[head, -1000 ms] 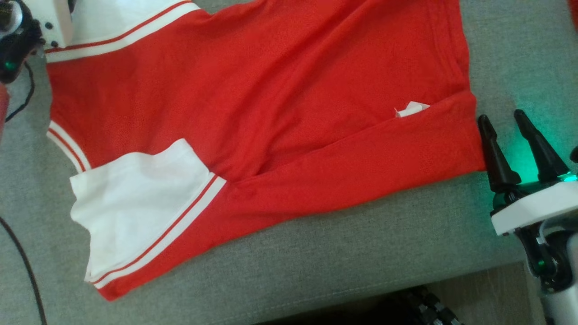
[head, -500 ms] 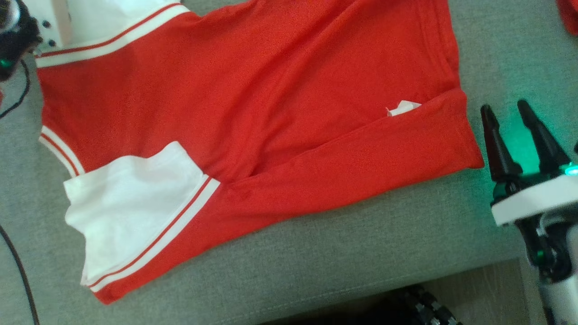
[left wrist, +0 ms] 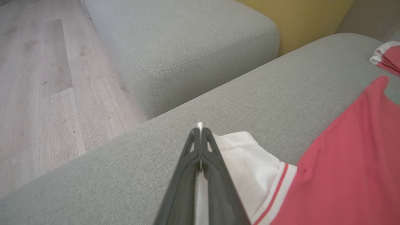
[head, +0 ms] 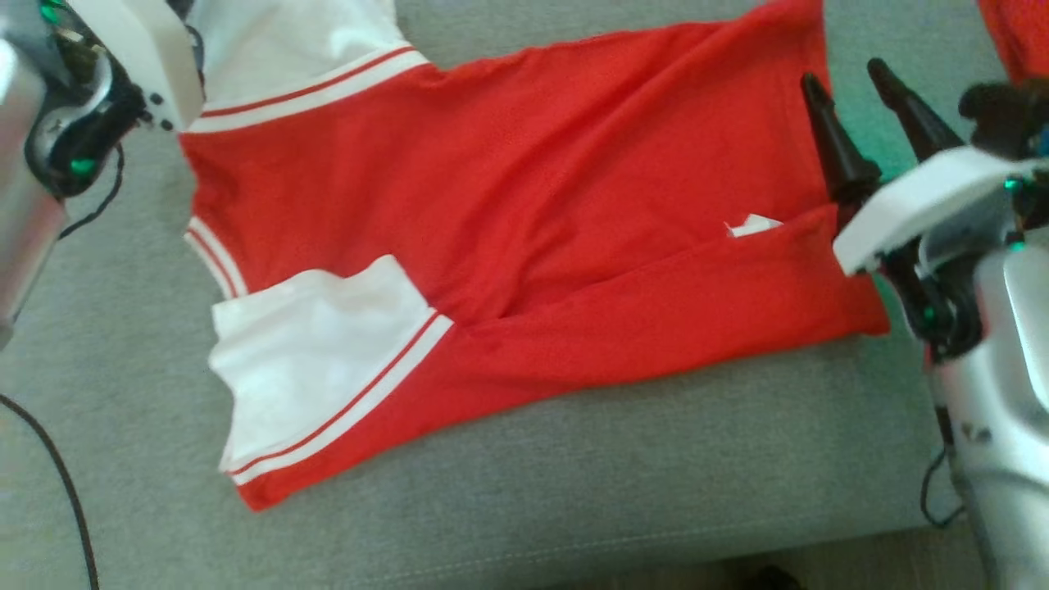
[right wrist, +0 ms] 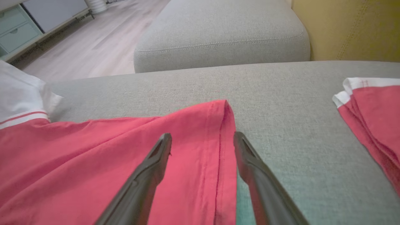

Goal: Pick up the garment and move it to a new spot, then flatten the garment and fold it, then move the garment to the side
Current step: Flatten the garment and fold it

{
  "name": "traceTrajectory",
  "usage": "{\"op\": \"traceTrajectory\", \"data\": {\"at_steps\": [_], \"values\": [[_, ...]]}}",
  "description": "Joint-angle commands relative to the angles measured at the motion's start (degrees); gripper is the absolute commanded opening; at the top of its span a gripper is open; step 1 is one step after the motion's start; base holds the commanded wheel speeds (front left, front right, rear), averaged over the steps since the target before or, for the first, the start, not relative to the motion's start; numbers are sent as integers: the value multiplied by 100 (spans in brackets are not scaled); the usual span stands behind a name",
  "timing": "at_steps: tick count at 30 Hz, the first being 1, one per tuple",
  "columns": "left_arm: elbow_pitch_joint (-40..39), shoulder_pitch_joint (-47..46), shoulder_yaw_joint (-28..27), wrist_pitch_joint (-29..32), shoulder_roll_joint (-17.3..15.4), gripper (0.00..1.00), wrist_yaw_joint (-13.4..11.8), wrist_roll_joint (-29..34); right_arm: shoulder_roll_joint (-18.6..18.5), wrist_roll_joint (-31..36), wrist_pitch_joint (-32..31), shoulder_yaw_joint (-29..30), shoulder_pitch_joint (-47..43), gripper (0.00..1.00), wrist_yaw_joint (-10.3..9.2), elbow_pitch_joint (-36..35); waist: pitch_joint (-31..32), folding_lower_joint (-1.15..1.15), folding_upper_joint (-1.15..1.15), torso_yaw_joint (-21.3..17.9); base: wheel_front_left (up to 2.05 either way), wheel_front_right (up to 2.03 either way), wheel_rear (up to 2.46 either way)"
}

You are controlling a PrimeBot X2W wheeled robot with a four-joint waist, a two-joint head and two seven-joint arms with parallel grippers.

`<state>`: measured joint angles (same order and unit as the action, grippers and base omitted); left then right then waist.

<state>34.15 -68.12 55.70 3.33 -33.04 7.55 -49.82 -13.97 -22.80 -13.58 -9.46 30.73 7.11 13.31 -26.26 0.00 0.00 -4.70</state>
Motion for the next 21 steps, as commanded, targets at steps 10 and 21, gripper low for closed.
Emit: {"op": "traceTrajectory", "data": {"at_steps": [10,21], "values": [[-778,-319,206,-177,-471,0,-7,-194,6,230,32,-3,1201,100,37,1572,76,0,0,446,0,0,0],[-903,-426,406,-249,-531,0,-7,-287,11,-237,265,-326,1925,90,37,2595,-32,0,0,558,0,0,0]]}}
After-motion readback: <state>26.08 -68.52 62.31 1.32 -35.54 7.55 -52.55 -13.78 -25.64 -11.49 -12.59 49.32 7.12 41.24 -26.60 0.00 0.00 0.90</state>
